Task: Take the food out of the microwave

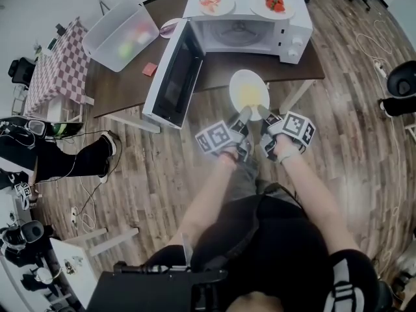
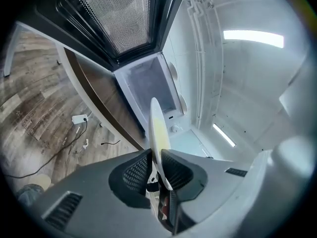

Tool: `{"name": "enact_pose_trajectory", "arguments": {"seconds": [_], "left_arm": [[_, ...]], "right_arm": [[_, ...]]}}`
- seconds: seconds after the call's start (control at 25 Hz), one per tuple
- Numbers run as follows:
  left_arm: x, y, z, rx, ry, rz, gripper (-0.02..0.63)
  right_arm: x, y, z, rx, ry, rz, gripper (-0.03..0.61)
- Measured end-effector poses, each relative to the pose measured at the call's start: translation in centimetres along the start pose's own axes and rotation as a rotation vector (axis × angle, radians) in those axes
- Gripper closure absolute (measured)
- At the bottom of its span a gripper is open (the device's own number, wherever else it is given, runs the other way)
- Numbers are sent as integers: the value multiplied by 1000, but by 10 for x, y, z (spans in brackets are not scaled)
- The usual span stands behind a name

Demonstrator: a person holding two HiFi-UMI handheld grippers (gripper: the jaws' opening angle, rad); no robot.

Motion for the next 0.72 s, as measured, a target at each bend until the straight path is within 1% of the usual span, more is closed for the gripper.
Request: {"name": "enact_pose_trajectory", "arguments": {"seconds": [0.44,0.72], "left_arm": [[34,-27,-5,-4,3,15,555],[43,-33,-4,6,8,18,555]], "right_arm": [[31,-32,9,-19,1,-12,557],[38,-41,10,-21,-11,-3,557]]}}
Point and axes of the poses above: the fingertips, and each gripper's own axes: x backward along the fingers, z to its left, y out of its top, the point moved 7 cm from there along x, backward along the fingers, and after that the axes turned 11 degrees about x, right-handed, at the moved point
